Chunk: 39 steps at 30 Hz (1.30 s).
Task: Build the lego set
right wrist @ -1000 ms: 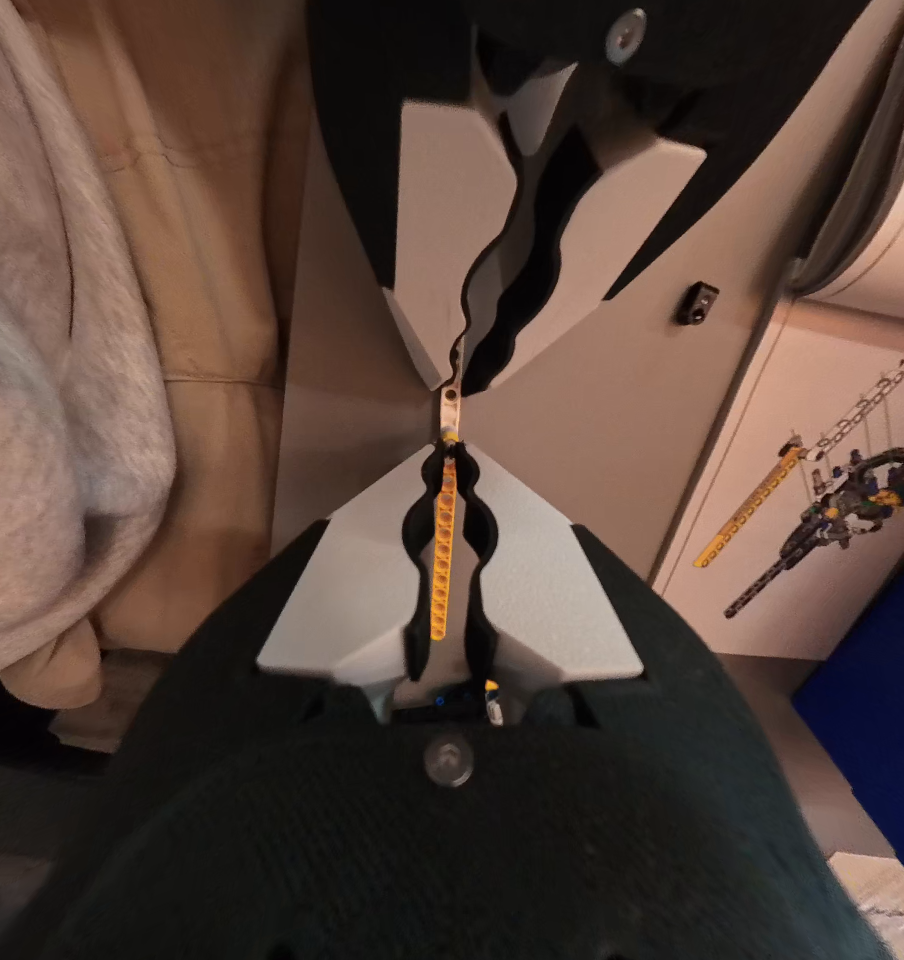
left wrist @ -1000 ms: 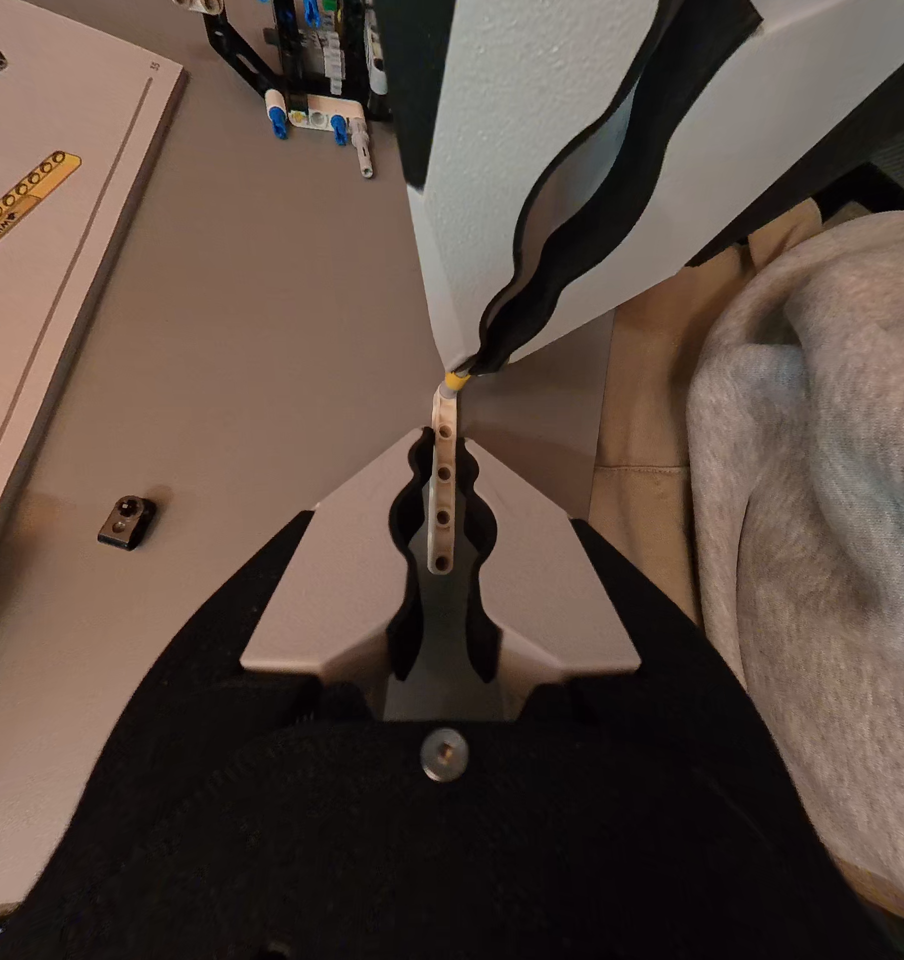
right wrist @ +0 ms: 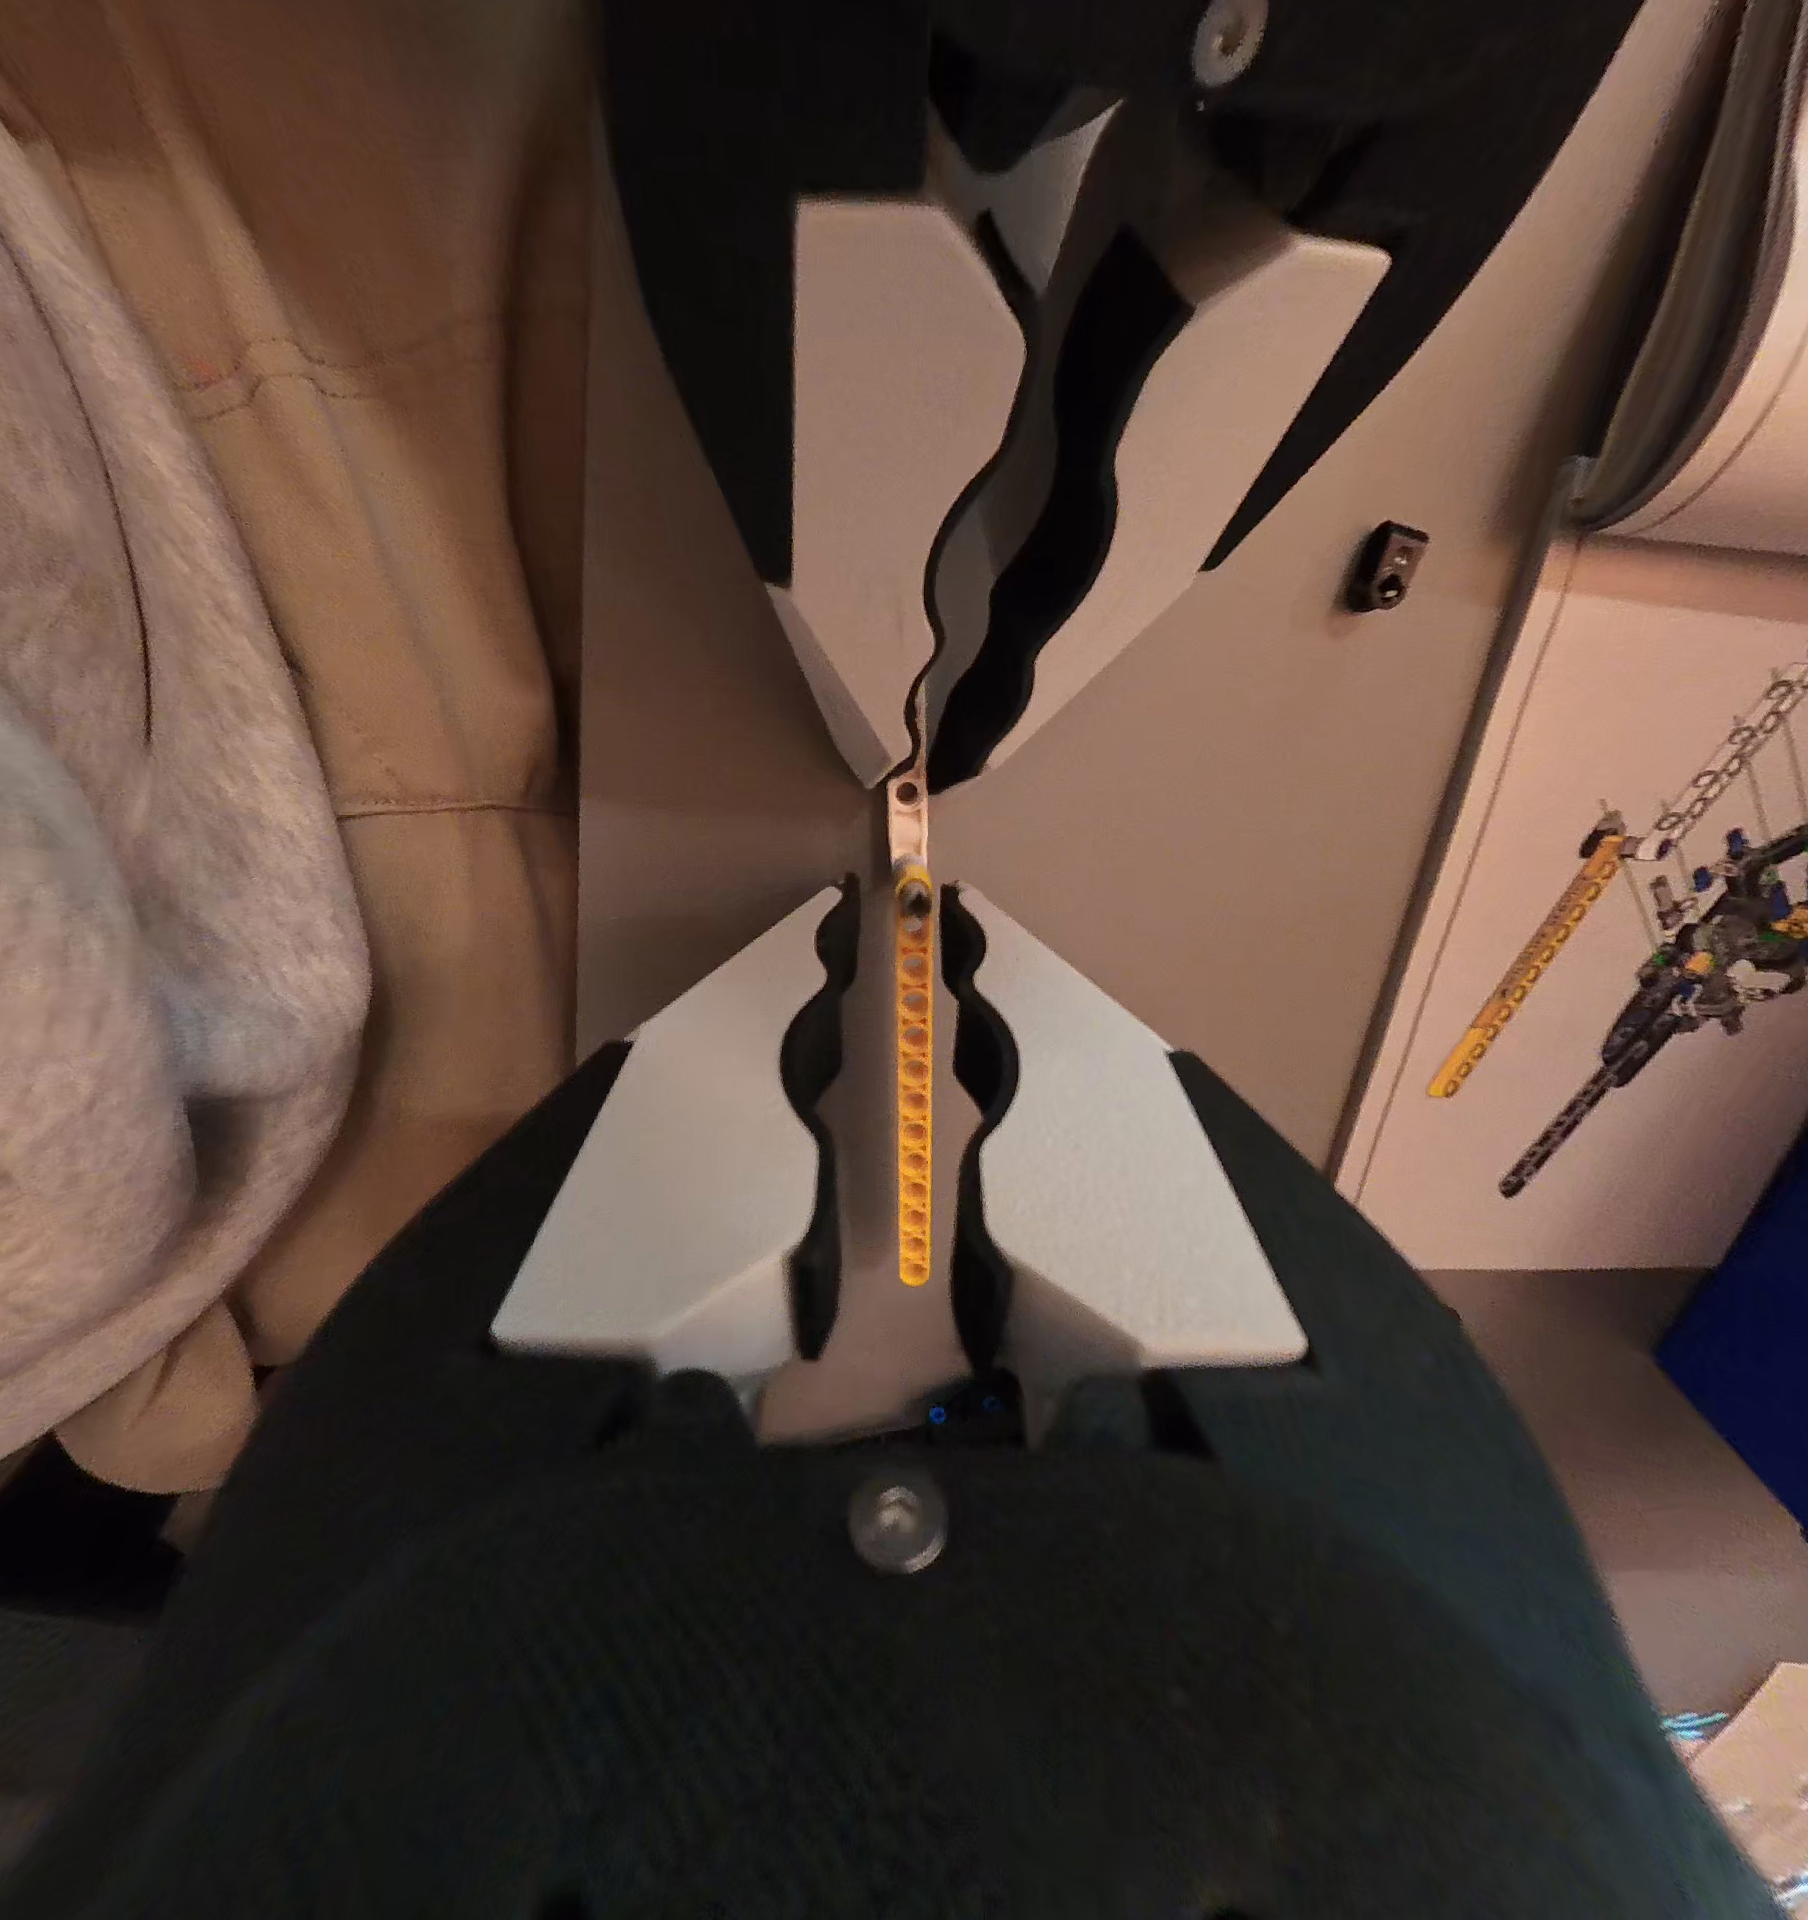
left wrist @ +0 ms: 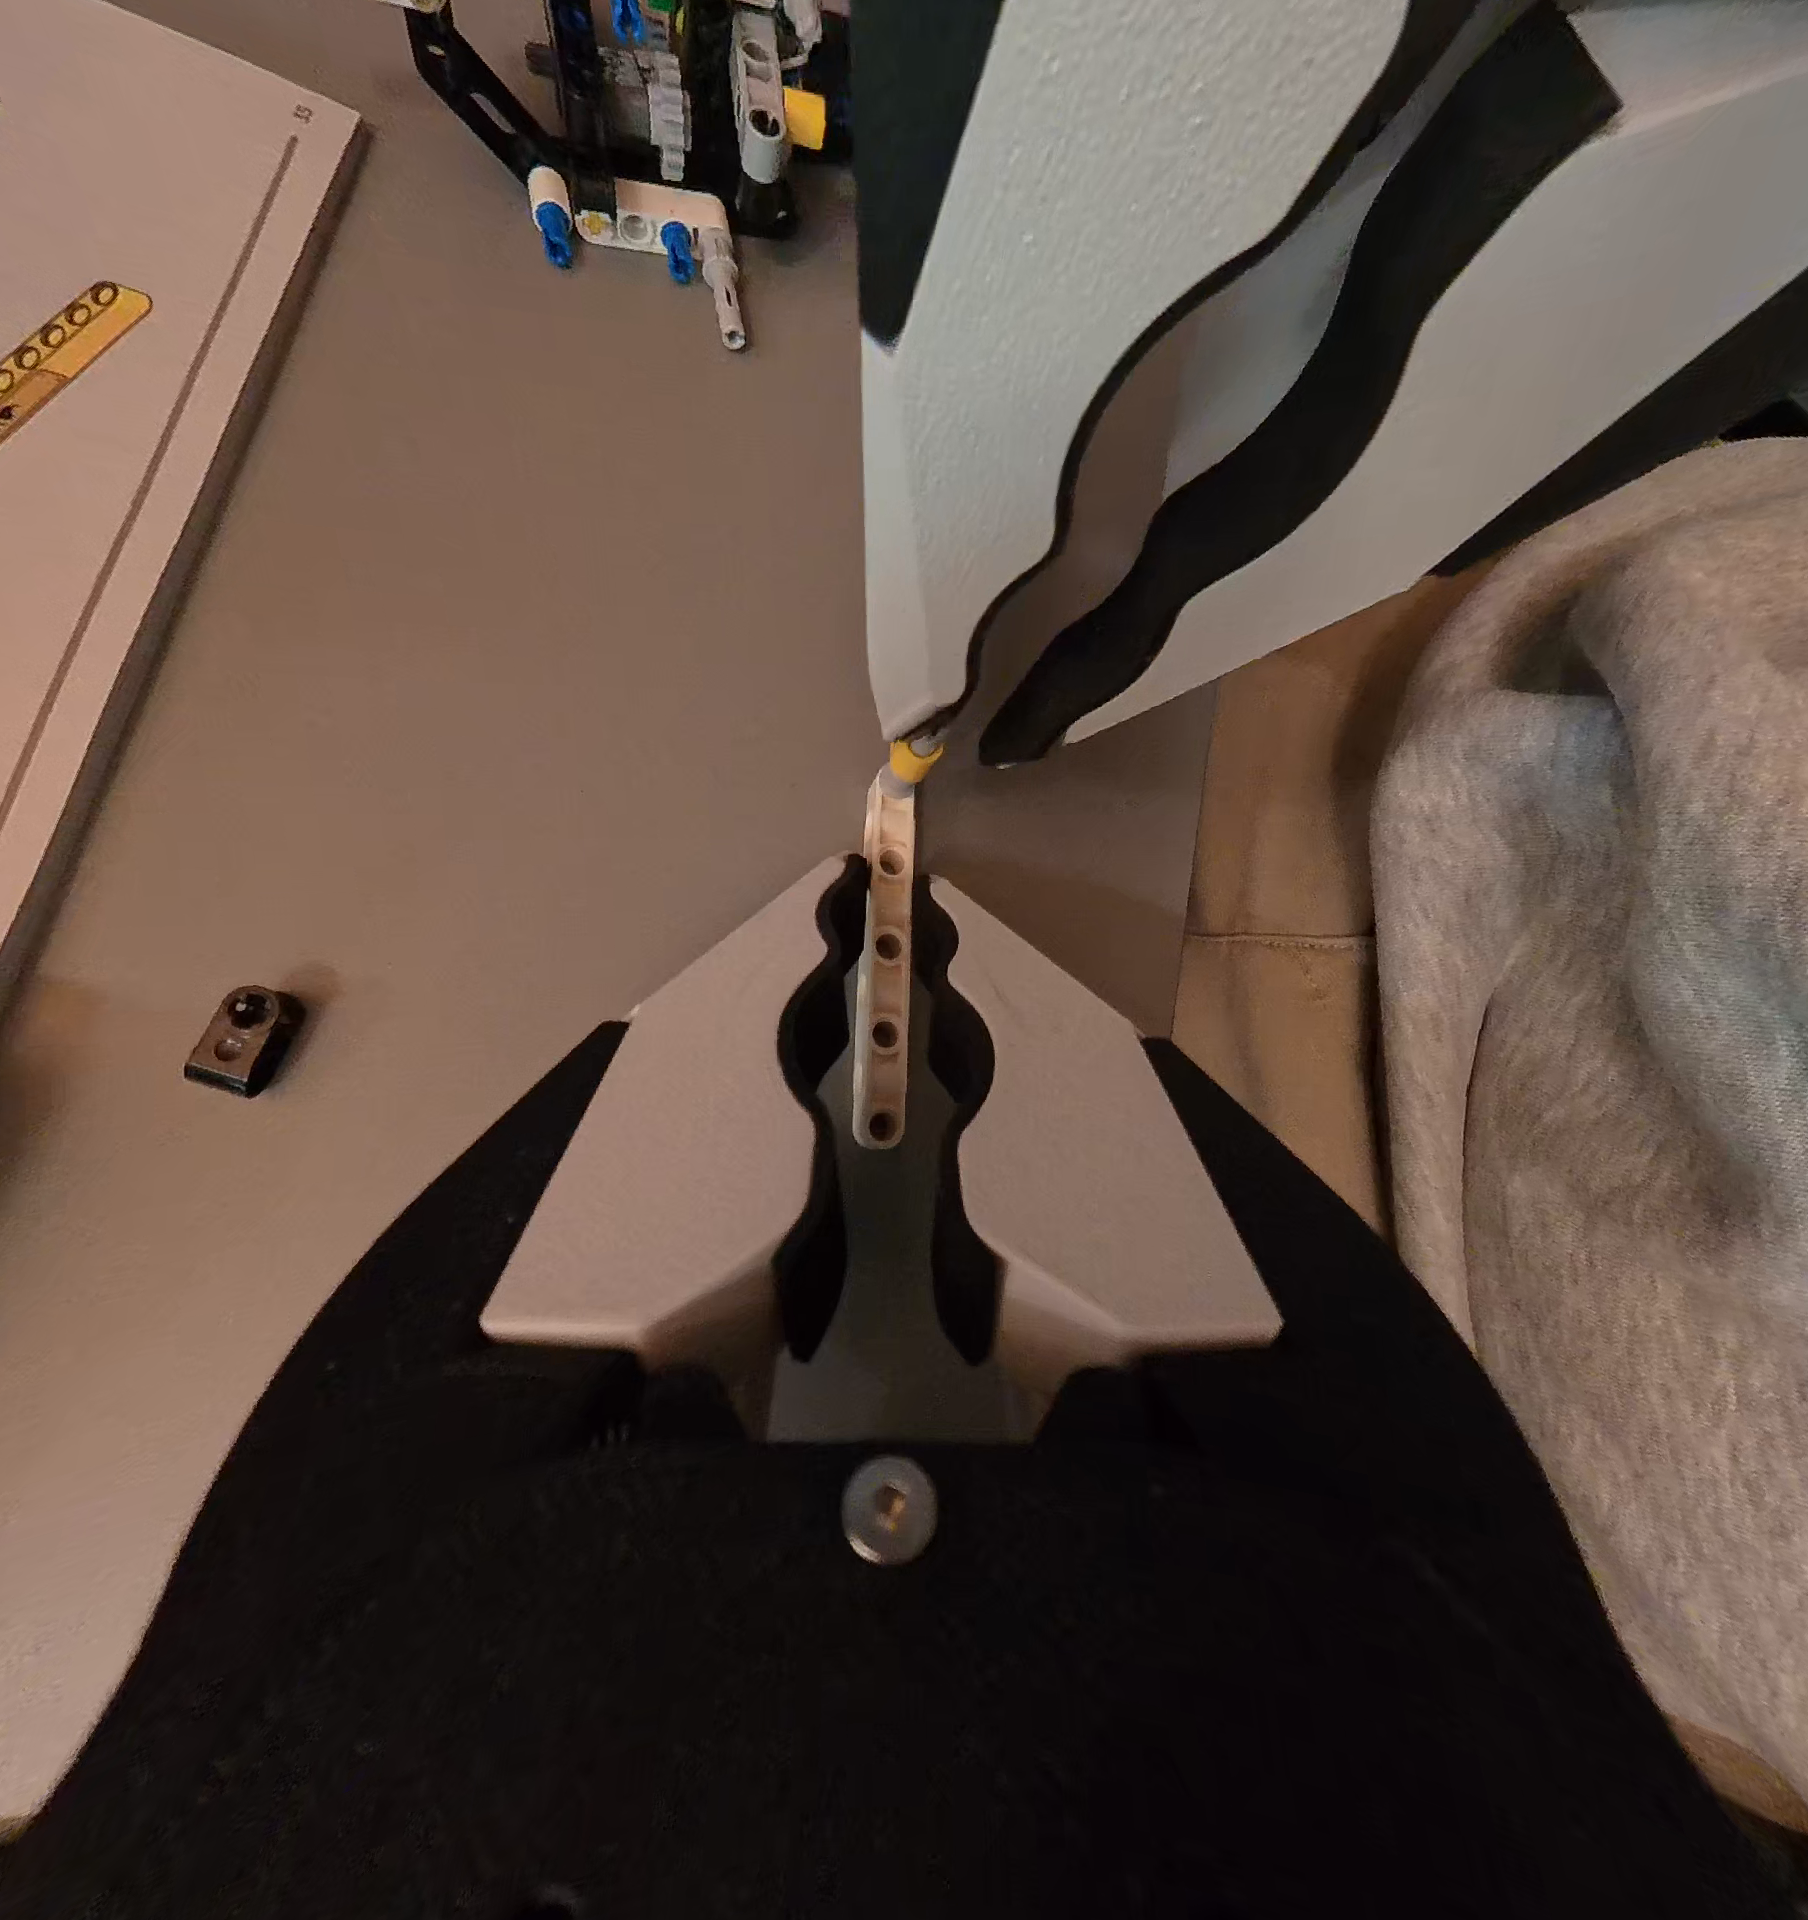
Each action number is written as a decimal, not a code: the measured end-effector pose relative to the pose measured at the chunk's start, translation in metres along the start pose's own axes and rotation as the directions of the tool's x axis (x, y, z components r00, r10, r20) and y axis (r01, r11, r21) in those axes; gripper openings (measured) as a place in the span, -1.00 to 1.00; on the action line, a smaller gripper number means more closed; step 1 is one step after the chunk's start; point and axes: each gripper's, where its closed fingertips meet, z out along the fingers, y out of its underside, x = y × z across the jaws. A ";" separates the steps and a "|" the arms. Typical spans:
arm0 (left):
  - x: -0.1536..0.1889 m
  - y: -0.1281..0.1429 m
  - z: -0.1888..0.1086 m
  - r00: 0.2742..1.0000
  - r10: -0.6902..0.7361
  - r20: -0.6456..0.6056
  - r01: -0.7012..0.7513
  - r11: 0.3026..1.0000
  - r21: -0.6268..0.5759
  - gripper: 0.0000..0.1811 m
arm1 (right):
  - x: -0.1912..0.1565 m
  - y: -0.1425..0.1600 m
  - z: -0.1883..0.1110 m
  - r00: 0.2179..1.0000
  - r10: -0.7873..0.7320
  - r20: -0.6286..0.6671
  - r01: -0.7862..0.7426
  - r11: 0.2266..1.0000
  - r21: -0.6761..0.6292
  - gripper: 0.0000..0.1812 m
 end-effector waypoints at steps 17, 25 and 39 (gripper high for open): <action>0.000 0.000 0.000 1.000 -0.010 -0.007 0.010 1.000 0.000 -0.91 | 0.003 0.001 0.002 0.999 -0.025 0.020 0.026 0.999 -0.037 -0.97; 0.000 0.000 0.000 1.000 -0.011 -0.007 0.011 1.000 0.000 -0.91 | 0.003 0.001 0.003 0.999 -0.019 0.030 0.019 1.000 -0.019 -0.97; 0.000 0.001 0.000 1.000 -0.011 -0.011 0.011 1.000 -0.002 -0.92 | -0.002 0.002 0.002 1.000 0.017 0.014 -0.016 1.000 -0.021 -0.85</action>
